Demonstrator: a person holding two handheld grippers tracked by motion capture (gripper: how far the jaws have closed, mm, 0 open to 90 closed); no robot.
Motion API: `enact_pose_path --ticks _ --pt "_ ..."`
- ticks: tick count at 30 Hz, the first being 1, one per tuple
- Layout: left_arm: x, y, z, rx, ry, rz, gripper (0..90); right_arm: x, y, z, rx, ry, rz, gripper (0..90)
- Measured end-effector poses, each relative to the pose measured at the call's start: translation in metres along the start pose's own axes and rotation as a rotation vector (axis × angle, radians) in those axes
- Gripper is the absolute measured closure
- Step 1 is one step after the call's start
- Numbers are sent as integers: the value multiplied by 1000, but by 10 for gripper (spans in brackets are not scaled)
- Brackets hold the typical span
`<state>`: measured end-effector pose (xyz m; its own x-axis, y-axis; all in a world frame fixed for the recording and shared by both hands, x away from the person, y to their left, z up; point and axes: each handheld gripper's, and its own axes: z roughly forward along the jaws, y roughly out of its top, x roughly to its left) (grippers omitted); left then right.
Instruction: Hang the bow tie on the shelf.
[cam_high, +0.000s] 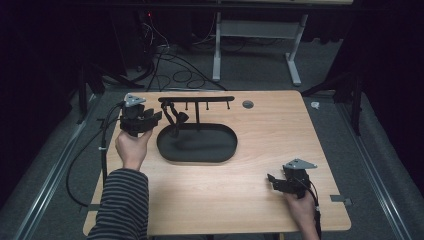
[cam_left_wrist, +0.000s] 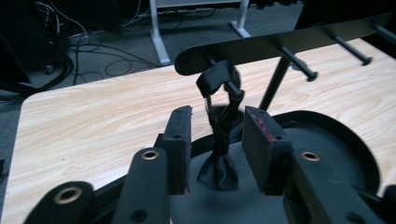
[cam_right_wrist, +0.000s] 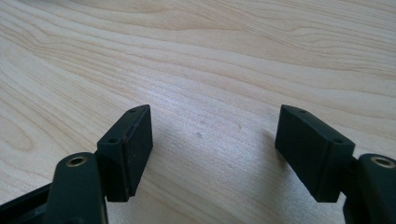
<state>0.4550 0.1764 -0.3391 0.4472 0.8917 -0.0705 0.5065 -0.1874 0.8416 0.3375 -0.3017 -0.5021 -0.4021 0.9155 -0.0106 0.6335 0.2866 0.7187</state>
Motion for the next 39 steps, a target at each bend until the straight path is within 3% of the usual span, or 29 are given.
enact_pose_path --ticks 5,10,33,39 --pt "-2 -1 -11 -15 -24 2 586 0 0 0 0 0 0 288" --pt "1 -9 -18 -23 -41 -28 561 0 0 0 -1 1 1 288" --pt "0 -33 -43 -43 -25 -17 569 0 0 0 -1 -1 -1 289" --pt "-1 -38 -49 -57 -44 -37 546 0 0 0 -1 -1 -2 288"
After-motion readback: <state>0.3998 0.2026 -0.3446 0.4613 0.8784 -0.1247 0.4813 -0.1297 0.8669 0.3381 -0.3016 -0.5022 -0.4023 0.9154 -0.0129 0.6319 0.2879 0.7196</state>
